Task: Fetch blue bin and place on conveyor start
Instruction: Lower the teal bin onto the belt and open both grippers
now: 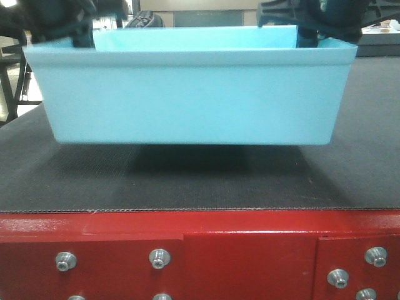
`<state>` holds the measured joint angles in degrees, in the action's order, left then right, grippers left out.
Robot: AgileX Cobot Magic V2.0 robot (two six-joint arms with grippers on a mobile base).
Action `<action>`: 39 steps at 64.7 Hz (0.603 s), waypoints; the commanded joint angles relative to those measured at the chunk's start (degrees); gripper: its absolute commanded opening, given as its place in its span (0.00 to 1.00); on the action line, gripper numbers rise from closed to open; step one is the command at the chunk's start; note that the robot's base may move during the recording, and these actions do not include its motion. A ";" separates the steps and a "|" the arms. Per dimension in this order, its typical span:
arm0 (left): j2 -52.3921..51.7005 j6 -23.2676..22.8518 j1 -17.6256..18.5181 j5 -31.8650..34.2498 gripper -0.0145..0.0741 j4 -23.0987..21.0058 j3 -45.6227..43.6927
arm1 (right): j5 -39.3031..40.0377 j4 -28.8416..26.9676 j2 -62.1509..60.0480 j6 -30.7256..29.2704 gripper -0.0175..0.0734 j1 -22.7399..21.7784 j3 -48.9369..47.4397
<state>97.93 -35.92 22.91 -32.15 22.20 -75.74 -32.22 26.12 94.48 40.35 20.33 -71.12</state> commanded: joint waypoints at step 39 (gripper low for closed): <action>1.22 -0.31 0.67 2.30 0.54 0.00 -0.52 | 6.06 0.31 3.51 4.20 0.60 0.32 -0.36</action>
<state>99.66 -36.01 23.02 -31.70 22.17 -75.65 -27.27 26.49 98.57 43.72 20.09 -70.90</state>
